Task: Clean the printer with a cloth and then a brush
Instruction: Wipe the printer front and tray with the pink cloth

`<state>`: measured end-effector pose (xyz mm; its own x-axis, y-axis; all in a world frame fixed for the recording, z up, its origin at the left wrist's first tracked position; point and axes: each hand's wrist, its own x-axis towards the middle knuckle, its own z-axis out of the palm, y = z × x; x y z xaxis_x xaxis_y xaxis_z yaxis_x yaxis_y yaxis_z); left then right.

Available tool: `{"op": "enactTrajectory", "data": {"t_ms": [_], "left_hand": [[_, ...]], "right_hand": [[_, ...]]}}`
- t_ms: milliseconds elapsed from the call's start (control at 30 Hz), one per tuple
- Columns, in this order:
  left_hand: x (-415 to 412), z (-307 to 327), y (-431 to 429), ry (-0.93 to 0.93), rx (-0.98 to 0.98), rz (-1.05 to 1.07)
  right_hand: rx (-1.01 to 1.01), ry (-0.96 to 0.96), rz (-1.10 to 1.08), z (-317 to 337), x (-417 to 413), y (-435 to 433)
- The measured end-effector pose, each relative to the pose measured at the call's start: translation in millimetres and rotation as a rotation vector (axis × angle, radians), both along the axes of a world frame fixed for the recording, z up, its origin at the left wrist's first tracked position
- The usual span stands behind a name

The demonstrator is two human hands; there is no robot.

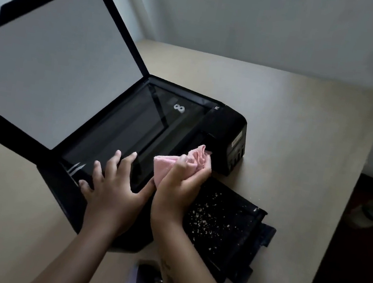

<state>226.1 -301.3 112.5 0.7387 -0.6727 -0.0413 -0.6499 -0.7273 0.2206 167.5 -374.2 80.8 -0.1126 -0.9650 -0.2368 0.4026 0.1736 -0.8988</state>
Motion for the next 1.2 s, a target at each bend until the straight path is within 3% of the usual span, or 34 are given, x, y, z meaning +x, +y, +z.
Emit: {"op": "enactTrajectory", "data": {"t_ms": [167,367,500,667,800,967,1033,1133,1200], "left_hand": [[-0.8,-0.7,-1.2,0.01,-0.027,-0.005],[-1.0,-1.0,-0.8,-0.001,-0.031,-0.001],[-1.3,-2.0,-0.9,0.0,-0.026,0.0],[-1.9,-2.4,-2.8,-0.019,-0.027,0.0],[-2.1,-2.4,-5.6,-0.009,-0.026,-0.005],[-1.5,-0.3,-6.2,-0.017,-0.027,-0.008],[-2.7,-0.2,-4.5,-0.002,-0.028,0.002],[-4.1,-0.1,-3.5,-0.011,-0.026,0.006],[-4.3,-0.8,-3.9,-0.021,-0.021,0.012]], "right_hand": [[-0.104,0.042,0.047,-17.4,-0.6,-24.8],[-0.198,0.024,0.225,-36.5,-17.3,9.9],[-0.101,-0.041,0.14,-35.9,-6.7,-15.0],[-0.224,-0.084,0.197,-35.5,-6.7,41.1],[-0.044,0.015,0.022,-26.1,0.6,-12.7],[-0.071,-0.074,0.273,-35.6,-0.5,84.7],[-0.088,-0.041,0.333,-32.0,-10.5,129.9],[-0.221,0.252,0.344,-31.0,-11.6,118.6],[-0.116,0.178,0.192,-30.1,-8.5,67.5]]}}
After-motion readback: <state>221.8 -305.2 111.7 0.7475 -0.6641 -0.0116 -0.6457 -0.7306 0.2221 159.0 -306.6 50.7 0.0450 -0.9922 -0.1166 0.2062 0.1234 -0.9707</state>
